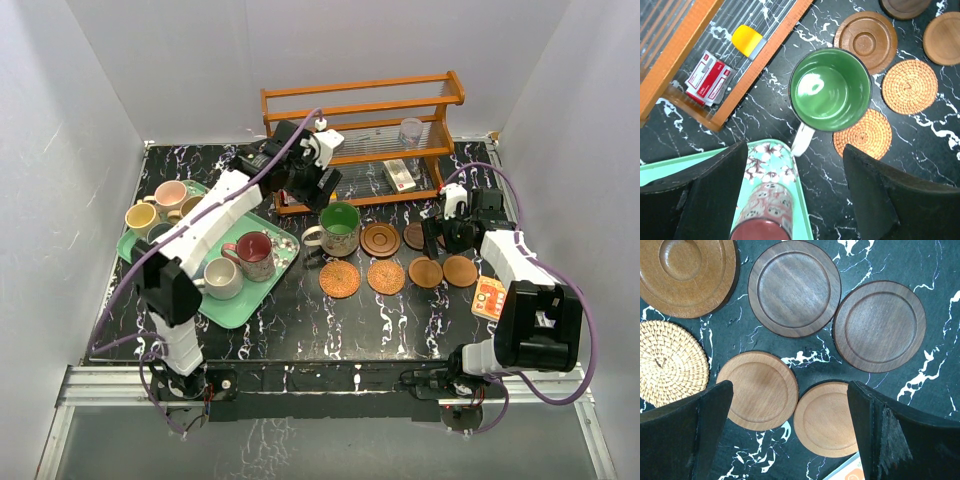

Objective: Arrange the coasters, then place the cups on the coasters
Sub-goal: Place the cup on the coaster, then pick up the cup from the tray, then place the cup on the coaster.

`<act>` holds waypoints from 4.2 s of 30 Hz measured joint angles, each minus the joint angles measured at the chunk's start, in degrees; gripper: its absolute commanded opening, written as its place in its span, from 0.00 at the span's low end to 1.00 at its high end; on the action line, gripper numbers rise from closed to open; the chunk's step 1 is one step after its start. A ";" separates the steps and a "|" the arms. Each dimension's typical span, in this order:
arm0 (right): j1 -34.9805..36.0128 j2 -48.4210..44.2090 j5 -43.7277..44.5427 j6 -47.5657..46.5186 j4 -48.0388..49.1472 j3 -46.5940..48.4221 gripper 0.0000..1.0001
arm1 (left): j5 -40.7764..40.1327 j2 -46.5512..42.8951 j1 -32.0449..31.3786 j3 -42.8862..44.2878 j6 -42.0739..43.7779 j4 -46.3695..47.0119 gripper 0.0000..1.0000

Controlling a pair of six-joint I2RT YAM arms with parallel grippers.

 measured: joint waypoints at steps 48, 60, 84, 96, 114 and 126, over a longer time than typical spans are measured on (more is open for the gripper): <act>0.00 -4.76 -5.16 0.07 -0.22 0.02 0.98 | 26.40 -20.26 30.64 -27.58 14.80 -1.27 0.66; 0.00 -4.70 -5.11 0.07 -0.37 0.02 0.98 | 19.04 -14.40 24.28 -30.16 25.83 -4.59 0.51; 0.00 -3.96 -4.46 0.02 -0.42 0.02 0.98 | 11.63 -5.86 18.40 -25.79 31.23 -5.31 0.00; 0.00 -3.96 -4.22 0.02 -0.42 0.02 0.98 | 10.49 -3.93 15.61 -13.44 24.52 -9.31 0.00; 0.00 -3.85 -4.33 0.07 -1.95 0.98 0.95 | 11.56 -13.64 3.06 -14.62 15.17 -9.90 0.00; 1.53 -3.85 -12.48 4.15 -8.72 26.43 0.85 | 4.37 -6.08 -1.57 2.01 6.08 -2.80 0.00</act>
